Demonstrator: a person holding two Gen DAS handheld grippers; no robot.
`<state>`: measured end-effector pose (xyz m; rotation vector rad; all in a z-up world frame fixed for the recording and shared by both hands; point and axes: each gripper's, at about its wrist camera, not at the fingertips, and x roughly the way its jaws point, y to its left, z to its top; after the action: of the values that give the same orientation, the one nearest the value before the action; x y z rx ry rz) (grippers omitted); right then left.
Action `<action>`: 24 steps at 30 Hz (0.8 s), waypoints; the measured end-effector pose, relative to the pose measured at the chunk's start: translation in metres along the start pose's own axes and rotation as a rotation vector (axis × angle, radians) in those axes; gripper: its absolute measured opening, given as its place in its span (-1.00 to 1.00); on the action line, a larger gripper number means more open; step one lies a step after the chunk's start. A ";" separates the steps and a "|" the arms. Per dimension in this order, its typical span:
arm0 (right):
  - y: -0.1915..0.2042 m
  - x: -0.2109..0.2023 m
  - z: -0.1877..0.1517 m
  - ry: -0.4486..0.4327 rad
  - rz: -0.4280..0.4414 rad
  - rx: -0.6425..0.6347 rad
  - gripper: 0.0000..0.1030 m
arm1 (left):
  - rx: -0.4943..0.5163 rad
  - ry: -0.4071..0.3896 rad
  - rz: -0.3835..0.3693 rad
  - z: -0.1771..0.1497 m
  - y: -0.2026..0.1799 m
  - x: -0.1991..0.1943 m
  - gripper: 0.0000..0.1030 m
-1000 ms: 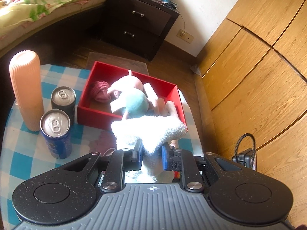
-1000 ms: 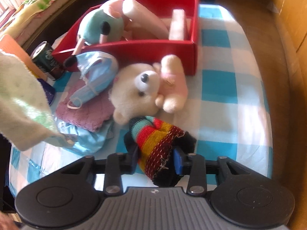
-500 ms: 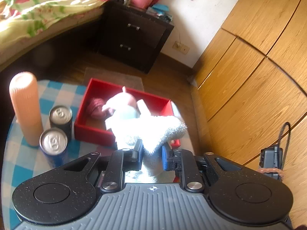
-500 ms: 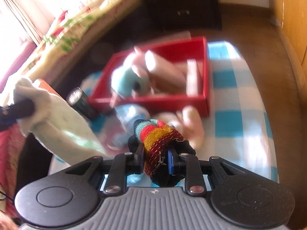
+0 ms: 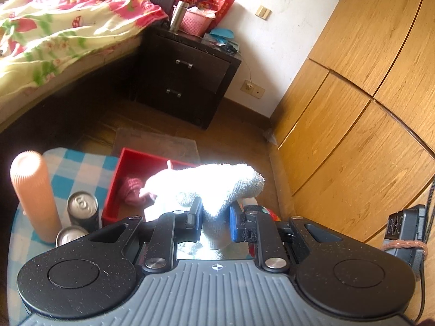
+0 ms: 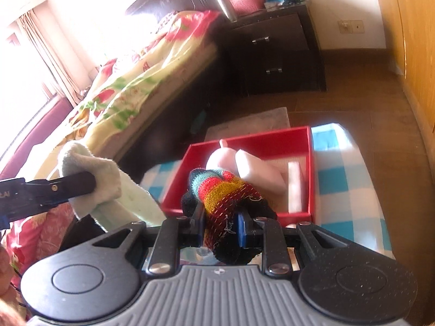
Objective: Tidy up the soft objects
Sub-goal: 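Lift the towel with left tool while right tool carries the striped sock toward the red box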
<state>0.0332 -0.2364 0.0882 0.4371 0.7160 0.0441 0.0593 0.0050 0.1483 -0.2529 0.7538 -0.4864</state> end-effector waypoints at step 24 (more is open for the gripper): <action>0.005 0.037 0.065 0.000 -0.129 -0.120 -0.96 | 0.102 0.034 0.172 0.046 -0.003 0.054 -0.65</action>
<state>0.1037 -0.2494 0.1108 0.2750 0.7358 -0.0345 0.1243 -0.0228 0.1502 -0.0840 0.7744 -0.3658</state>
